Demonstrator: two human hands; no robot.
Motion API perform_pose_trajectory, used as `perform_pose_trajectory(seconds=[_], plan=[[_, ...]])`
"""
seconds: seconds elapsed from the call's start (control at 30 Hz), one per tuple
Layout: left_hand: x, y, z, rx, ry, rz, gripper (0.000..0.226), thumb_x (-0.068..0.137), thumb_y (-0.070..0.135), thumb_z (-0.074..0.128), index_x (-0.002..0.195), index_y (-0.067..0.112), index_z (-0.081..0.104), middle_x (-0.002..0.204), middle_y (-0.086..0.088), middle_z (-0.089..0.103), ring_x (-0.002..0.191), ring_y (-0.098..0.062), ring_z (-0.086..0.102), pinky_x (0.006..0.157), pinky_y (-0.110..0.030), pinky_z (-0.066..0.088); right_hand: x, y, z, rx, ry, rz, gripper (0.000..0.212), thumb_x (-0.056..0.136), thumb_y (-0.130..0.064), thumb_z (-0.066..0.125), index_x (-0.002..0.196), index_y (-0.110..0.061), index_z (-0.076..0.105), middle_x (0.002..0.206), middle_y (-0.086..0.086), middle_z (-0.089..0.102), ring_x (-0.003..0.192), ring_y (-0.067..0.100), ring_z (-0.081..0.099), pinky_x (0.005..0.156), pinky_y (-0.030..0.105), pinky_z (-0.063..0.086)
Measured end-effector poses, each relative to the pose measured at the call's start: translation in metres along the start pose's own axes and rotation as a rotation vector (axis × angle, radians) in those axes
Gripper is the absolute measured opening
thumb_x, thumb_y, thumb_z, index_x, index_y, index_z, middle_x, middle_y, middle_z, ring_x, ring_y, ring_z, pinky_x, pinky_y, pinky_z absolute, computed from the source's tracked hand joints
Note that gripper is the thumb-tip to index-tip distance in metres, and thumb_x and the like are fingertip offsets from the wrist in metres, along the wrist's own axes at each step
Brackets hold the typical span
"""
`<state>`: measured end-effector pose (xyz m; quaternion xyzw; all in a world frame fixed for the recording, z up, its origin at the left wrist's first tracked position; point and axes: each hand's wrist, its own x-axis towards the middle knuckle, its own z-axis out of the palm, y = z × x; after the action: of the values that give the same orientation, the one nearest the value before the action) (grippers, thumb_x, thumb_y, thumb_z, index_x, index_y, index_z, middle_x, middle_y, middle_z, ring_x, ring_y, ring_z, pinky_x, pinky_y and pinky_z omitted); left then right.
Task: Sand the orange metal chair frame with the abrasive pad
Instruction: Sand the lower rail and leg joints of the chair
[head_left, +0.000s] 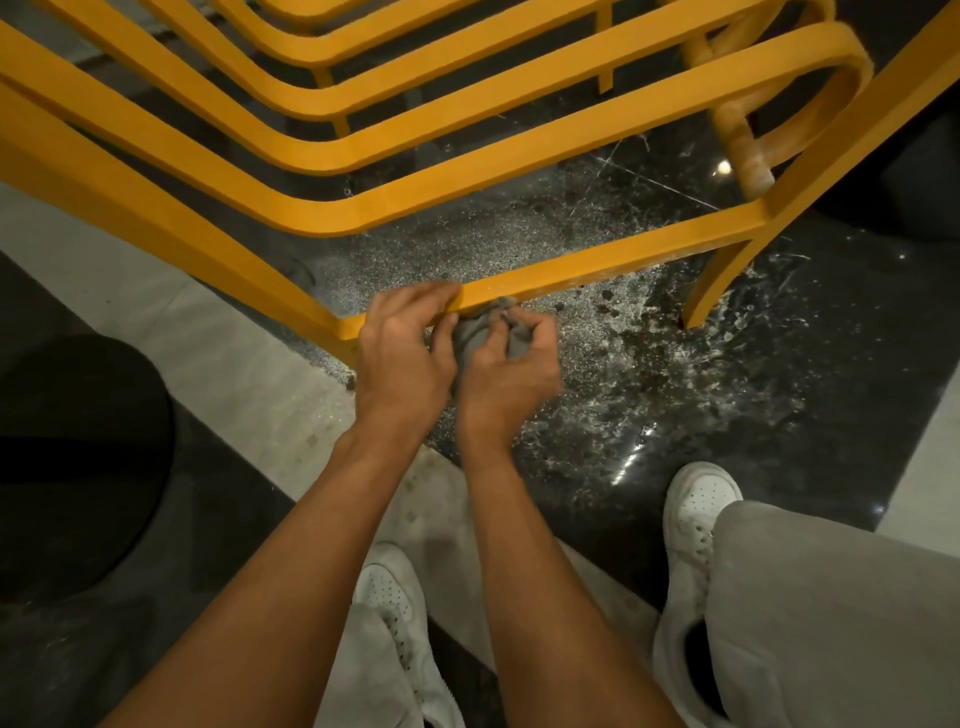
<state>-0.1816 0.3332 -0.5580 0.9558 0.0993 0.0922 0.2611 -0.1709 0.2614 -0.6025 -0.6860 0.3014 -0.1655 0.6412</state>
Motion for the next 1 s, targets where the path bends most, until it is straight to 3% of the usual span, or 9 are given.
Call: perform_pose_trajectory(seconds=[0.07,0.2,0.33,0.5,0.63,0.77,1.0], plan=[[0.001,0.001,0.001,-0.018,0.014,-0.015,0.032,0.099,0.012,0.071,0.130,0.017,0.076,0.126,0.001,0.073,0.120,-0.018,0.059,0.100,-0.026,0.048,-0.003,-0.003,-0.002,-0.023,-0.057,-0.039,0.011,0.089,0.004,0.069,0.092,-0.006,0.069,0.094,0.002,0.074,0.084,0.007,0.068,0.074,0.014,0.053],[0.007,0.004,0.003,-0.014,0.028,-0.065,0.025,0.100,0.022,0.073,0.124,0.020,0.079,0.113,0.002,0.073,0.110,-0.018,0.058,0.088,-0.021,0.040,0.015,0.001,-0.003,0.010,0.035,0.011,0.010,0.090,0.005,0.071,0.094,-0.005,0.069,0.095,-0.001,0.072,0.084,-0.003,0.065,0.071,0.005,0.051],[0.008,0.004,0.003,-0.041,0.043,-0.070,0.023,0.098,0.022,0.074,0.120,0.022,0.080,0.109,0.003,0.072,0.108,-0.019,0.060,0.089,-0.023,0.042,-0.003,-0.004,-0.002,-0.047,-0.059,-0.057,0.013,0.088,0.005,0.067,0.089,-0.007,0.068,0.091,0.003,0.073,0.082,0.010,0.069,0.071,0.011,0.052],[0.011,0.002,0.003,-0.032,0.031,-0.085,0.025,0.098,0.026,0.075,0.122,0.025,0.079,0.103,0.013,0.063,0.104,-0.017,0.058,0.085,-0.023,0.041,0.021,-0.004,-0.005,0.033,0.065,0.026,0.010,0.091,0.006,0.068,0.092,-0.004,0.068,0.092,-0.002,0.069,0.084,-0.006,0.065,0.069,0.004,0.049],[0.011,-0.001,0.005,-0.041,0.051,-0.073,0.023,0.097,0.025,0.076,0.119,0.024,0.080,0.103,0.011,0.065,0.104,-0.018,0.060,0.084,-0.023,0.042,0.005,-0.008,-0.003,-0.005,0.022,-0.025,0.006,0.091,0.002,0.069,0.091,-0.003,0.069,0.094,0.003,0.075,0.086,0.006,0.070,0.075,0.004,0.048],[0.012,0.000,0.006,-0.053,0.051,-0.089,0.022,0.096,0.025,0.076,0.118,0.024,0.081,0.105,0.004,0.070,0.104,-0.019,0.060,0.085,-0.024,0.043,0.003,-0.008,-0.006,0.034,0.001,0.008,0.015,0.089,0.001,0.072,0.102,-0.007,0.070,0.100,-0.001,0.074,0.089,-0.006,0.065,0.080,0.002,0.044],[0.010,-0.001,0.007,-0.057,0.056,-0.088,0.022,0.096,0.025,0.077,0.118,0.024,0.081,0.107,0.003,0.071,0.104,-0.020,0.060,0.084,-0.023,0.040,0.000,-0.014,-0.010,0.139,0.047,0.060,0.014,0.096,0.001,0.067,0.107,-0.003,0.075,0.104,0.002,0.076,0.098,-0.002,0.068,0.083,0.007,0.050]])
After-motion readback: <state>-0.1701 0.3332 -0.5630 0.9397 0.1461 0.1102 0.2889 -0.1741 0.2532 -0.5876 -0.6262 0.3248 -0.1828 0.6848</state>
